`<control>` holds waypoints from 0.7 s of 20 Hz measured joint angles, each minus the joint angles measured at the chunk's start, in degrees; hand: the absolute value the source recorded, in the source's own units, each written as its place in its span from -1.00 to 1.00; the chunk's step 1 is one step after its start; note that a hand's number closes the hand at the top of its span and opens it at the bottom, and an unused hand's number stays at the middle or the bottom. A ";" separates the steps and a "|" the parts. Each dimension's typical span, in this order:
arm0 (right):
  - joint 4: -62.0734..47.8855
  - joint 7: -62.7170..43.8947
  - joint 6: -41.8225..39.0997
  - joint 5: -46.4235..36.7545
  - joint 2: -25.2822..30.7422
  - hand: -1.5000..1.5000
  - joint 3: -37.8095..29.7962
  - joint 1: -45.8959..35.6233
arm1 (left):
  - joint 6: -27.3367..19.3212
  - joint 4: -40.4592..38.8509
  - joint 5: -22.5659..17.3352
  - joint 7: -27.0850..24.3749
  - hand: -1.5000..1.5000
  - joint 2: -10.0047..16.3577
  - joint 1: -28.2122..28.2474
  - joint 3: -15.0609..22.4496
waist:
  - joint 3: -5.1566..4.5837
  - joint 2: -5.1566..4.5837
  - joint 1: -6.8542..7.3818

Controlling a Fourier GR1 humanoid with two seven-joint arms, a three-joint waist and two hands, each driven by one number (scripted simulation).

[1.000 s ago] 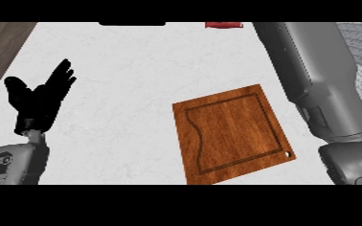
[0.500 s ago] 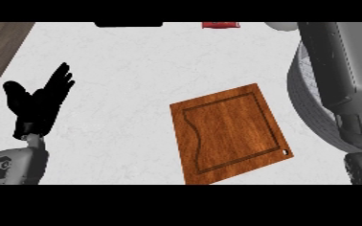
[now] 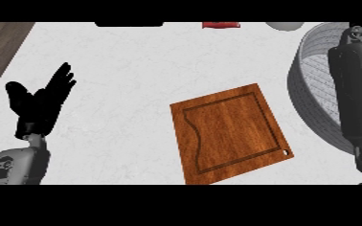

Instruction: Pick the bell pepper from the cutting board and place it in the basket

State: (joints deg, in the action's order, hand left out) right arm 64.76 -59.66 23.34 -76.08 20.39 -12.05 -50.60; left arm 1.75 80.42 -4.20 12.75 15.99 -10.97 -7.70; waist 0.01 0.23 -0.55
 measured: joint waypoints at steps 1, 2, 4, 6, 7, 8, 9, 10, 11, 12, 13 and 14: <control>0.25 0.82 0.55 0.74 0.45 1.00 -0.79 1.32 | -0.01 -0.04 0.23 -0.27 0.00 -0.22 0.17 0.17 | -0.01 -0.04 0.10; 1.70 0.99 0.30 1.15 0.53 1.00 -1.03 2.45 | -0.15 -0.26 0.43 -0.18 0.00 -0.38 -0.15 0.20 | 0.01 -0.07 0.13; 2.78 1.26 1.56 -0.01 0.87 -1.00 -2.13 5.15 | 0.07 1.12 0.01 0.95 0.00 -0.28 0.25 0.04 | 0.00 -0.10 0.20; 3.60 0.81 2.70 -1.43 0.98 -1.00 -4.30 6.92 | 0.14 0.82 -0.03 0.82 0.00 0.04 -0.07 -0.37 | 0.00 -0.14 0.16; 3.46 0.98 3.35 -1.18 1.02 -1.00 -5.51 7.39 | 0.07 1.19 -0.09 1.33 0.00 -0.05 -0.29 -0.32 | 0.00 -0.16 0.27; 2.29 1.40 4.36 -1.17 0.92 -1.00 -6.37 7.74 | 0.22 1.35 -0.08 1.29 0.00 -0.11 0.01 -0.27 | 0.00 -0.20 0.45; 1.52 1.65 4.91 -1.12 1.06 -1.00 -7.03 7.75 | 0.23 1.25 -0.06 1.53 0.00 -0.20 -0.28 -0.27 | 0.02 -0.24 0.54; 1.42 1.94 5.31 -0.52 1.43 -1.00 -7.72 8.13 | 0.39 1.94 -0.05 1.46 0.00 -0.20 0.44 -0.27 | 0.01 -0.24 0.63; 1.39 1.96 5.62 -0.38 1.31 -1.00 -7.90 8.42 | 0.32 2.44 -0.05 2.04 0.00 -0.37 0.44 -0.22 | 0.01 -0.23 0.66; 0.97 2.16 6.26 -0.24 0.98 -1.00 -7.97 8.60 | 0.31 2.95 0.08 1.82 0.00 -0.77 0.88 0.04 | 0.01 -0.23 0.73; 0.65 2.83 6.58 0.88 1.48 -1.00 -8.34 8.59 | 0.51 1.46 0.27 1.12 0.00 -0.60 -0.08 -0.22 | 0.01 -0.27 0.69; 0.56 3.48 7.26 1.52 1.41 -1.00 -8.37 9.00 | 0.56 0.94 0.45 0.67 0.00 -0.69 -0.09 -0.31 | 0.00 -0.27 0.69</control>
State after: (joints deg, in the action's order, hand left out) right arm 65.33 -56.19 30.60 -74.56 21.80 -20.41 -41.59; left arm 2.31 81.36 -3.75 13.42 15.31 -11.05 -8.00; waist 0.01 -0.04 0.14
